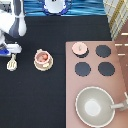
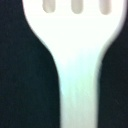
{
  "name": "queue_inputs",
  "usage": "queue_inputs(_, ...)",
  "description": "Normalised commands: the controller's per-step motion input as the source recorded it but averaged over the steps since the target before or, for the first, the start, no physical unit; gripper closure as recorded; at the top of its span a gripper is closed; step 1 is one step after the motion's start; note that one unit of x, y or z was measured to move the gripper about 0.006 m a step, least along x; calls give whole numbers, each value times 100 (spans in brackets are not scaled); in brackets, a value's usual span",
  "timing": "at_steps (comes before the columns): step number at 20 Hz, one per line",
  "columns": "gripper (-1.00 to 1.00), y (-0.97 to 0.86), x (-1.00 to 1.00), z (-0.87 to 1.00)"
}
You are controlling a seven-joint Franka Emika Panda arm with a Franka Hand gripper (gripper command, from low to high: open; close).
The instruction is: Take the lid off the pot, put the pot on the plate, and use the tool to push the pot to the front of the table.
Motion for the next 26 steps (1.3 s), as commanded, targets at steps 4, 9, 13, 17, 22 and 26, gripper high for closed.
queue_inputs(4,100,5,-43,-47)
queue_inputs(9,100,0,-59,-21)
queue_inputs(13,100,0,-64,-2)
queue_inputs(17,100,0,-58,-4)
queue_inputs(22,100,0,-57,-12)
queue_inputs(26,100,9,-60,21)
